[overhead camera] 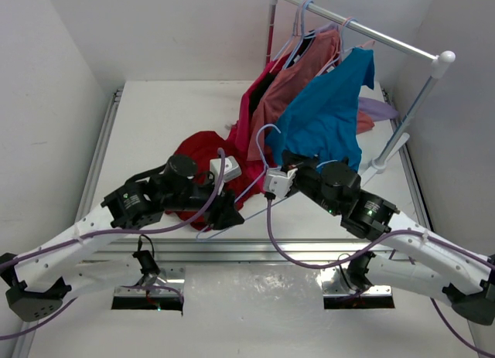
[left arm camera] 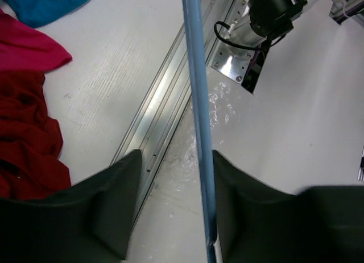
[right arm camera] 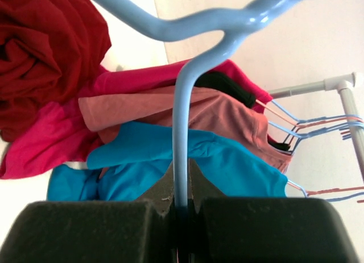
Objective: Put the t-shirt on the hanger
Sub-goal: Pick up the hanger from the clothesline.
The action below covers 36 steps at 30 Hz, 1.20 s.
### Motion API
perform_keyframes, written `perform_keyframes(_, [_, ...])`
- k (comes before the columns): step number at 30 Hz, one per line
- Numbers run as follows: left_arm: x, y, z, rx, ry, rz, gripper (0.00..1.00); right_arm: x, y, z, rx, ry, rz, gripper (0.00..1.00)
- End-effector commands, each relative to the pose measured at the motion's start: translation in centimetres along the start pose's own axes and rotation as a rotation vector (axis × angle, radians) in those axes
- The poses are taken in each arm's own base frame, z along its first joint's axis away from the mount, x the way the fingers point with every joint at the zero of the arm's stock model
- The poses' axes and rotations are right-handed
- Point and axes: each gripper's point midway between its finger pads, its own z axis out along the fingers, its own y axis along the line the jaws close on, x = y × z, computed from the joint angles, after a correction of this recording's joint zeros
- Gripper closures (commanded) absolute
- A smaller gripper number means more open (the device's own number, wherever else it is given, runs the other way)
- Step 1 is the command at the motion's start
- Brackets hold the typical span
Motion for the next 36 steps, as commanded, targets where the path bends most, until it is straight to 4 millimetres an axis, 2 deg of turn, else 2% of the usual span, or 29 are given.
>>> perform_keyframes(1, [-2.0,-1.1,-0.8,0.039,-0.07,0.041,0.58,-1.0,-2.2,0.1,0.09,-0.03,0.045,1.0])
perform_keyframes(2, [-2.1,-1.1,-1.0,0.037,-0.072,0.043,0.63,-1.0,-2.2,0.1,0.091,-0.028,0.045,1.0])
perform_keyframes(4, [-2.2,-1.2,-1.2,0.039,-0.071,0.047,0.66,-0.8,-2.2,0.2,0.092,-0.022,0.045,1.0])
perform_keyframes(6, [-2.2,-1.0,-1.3,0.026,-0.074,0.047,0.66,-0.8,-2.2,0.3,0.095,-0.018,0.044,1.0])
perform_keyframes(7, [-2.1,-0.8,-1.4,0.013,-0.071,0.044,0.59,-0.7,-2.2,0.3,0.095,-0.015,0.042,1.0])
perform_keyframes(8, [-2.0,-0.6,-1.4,-0.001,-0.07,0.041,0.39,-0.6,-2.1,0.3,0.094,-0.011,0.04,1.0])
perform_keyframes(10, [-2.0,0.4,-1.8,-0.065,-0.079,0.032,0.21,-0.4,-2.2,0.2,0.099,-0.001,0.033,1.0])
perform_keyframes(15, [-2.2,1.4,-2.7,-0.14,-0.099,0.017,0.1,-0.4,-2.7,-0.3,0.116,-0.003,0.03,1.0])
perform_keyframes(18, [-2.2,0.9,-2.9,-0.114,-0.099,0.019,0.13,-0.5,-2.8,-0.4,0.12,-0.005,0.029,1.0])
perform_keyframes(23, [-2.0,0.2,-3.1,-0.08,-0.09,0.023,0.23,0.0,-2.8,-0.2,0.124,0.025,0.016,1.0])
perform_keyframes(24, [-2.0,0.1,-3.1,-0.072,-0.088,0.024,0.27,0.2,-2.8,-0.2,0.125,0.033,0.014,1.0])
perform_keyframes(25, [-1.9,0.0,-3.2,-0.07,-0.085,0.023,0.36,0.2,-2.9,-0.3,0.128,0.035,0.01,1.0])
perform_keyframes(28, [-1.8,-0.1,-3.3,-0.068,-0.07,0.017,0.52,0.2,-3.1,-0.5,0.136,0.034,0.012,1.0])
perform_keyframes(31, [-1.6,0.0,-3.4,-0.076,-0.07,0.015,0.6,-0.2,-4.0,-0.9,0.174,0.015,0.023,1.0])
perform_keyframes(35, [-1.7,0.0,-3.6,-0.082,-0.077,0.014,0.65,-0.2,-4.1,-1.1,0.176,0.012,0.018,1.0])
perform_keyframes(36, [-1.7,0.1,-3.7,-0.088,-0.079,0.013,0.69,-0.2,-4.0,-1.0,0.173,0.012,0.019,1.0])
